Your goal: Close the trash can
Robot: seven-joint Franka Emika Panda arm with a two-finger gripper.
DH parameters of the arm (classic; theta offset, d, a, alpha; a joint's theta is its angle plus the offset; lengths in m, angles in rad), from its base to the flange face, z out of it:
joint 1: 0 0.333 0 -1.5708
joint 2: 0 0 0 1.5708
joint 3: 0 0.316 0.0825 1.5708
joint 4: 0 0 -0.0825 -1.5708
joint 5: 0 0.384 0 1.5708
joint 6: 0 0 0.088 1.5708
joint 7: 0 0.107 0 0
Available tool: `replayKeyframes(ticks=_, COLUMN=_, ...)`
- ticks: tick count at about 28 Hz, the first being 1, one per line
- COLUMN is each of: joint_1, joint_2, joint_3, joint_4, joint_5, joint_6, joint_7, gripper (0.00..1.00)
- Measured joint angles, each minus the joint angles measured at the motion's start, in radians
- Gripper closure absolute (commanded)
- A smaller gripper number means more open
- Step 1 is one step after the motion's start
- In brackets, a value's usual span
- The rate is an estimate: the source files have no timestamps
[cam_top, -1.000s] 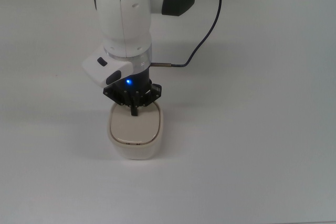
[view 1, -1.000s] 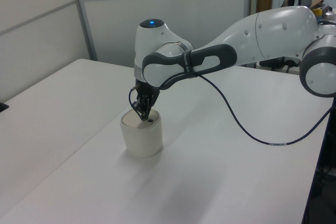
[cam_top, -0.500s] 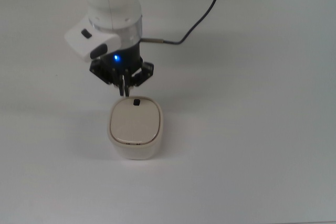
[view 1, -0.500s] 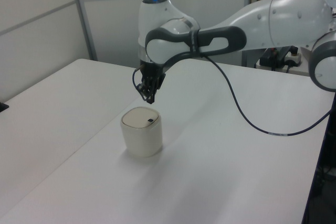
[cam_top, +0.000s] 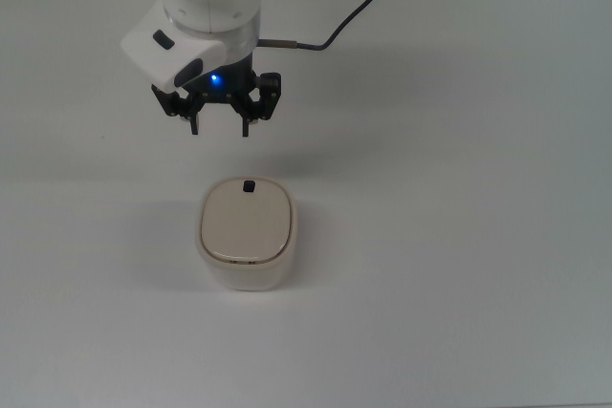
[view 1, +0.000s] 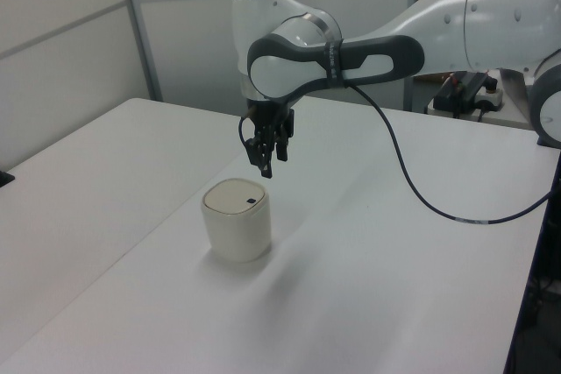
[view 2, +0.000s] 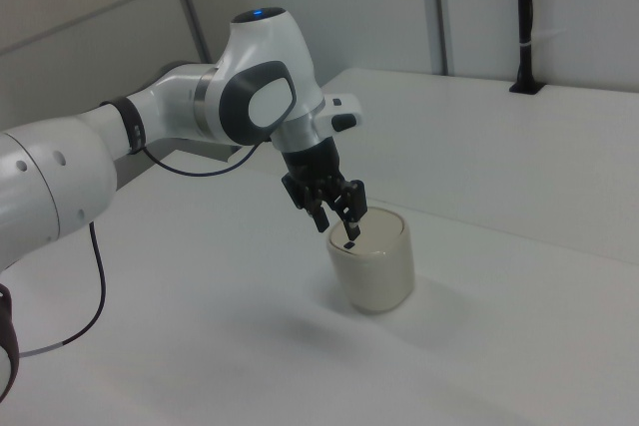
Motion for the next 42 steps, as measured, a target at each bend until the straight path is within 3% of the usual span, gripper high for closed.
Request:
replayKeyframes(ticks=10, joint_1=0.007, joint_2=0.006, joint_3=0.003, joint_4=-0.020, joint_5=0.004, joint_6=0.000, joint_7=-0.004, gripper=0.00)
replayKeyframes(ticks=26, joint_1=0.001, joint_2=0.007, joint_3=0.003, joint_4=-0.023, joint_5=0.060, joint_6=0.000, joint_7=-0.041, gripper=0.00)
replayKeyframes(ticks=42, joint_1=0.001, joint_2=0.007, joint_3=0.003, joint_4=-0.023, joint_5=0.061, joint_6=0.000, joint_7=-0.044, gripper=0.00)
